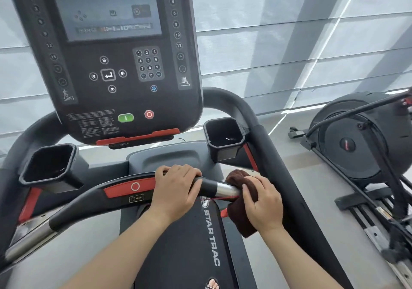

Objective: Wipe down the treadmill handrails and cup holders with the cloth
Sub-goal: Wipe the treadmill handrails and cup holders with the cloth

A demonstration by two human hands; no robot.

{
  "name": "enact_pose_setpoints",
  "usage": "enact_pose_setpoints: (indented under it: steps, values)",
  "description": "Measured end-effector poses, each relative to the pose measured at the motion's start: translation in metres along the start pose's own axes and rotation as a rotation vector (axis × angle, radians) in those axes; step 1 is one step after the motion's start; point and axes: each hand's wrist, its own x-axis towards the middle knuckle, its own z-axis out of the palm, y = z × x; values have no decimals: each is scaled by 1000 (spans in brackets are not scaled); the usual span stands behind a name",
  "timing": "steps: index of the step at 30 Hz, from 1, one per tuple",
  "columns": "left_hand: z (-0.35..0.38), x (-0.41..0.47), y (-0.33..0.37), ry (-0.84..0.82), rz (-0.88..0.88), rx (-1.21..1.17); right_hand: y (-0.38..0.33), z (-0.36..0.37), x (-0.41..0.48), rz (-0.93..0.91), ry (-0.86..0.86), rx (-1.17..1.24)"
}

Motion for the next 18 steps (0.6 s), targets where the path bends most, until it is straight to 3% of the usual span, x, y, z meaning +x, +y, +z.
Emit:
enact_pose_setpoints:
  steps: [3, 11, 18]
  values:
    - [2, -1, 0, 16, -6, 30, -17, 9, 0, -3, 13, -9]
    - [1, 0, 3, 8, 9, 33, -19, 6, -1, -127, -212, -10]
    - [-7, 2, 6, -45, -26, 14, -10, -2, 3, -45, -114, 10]
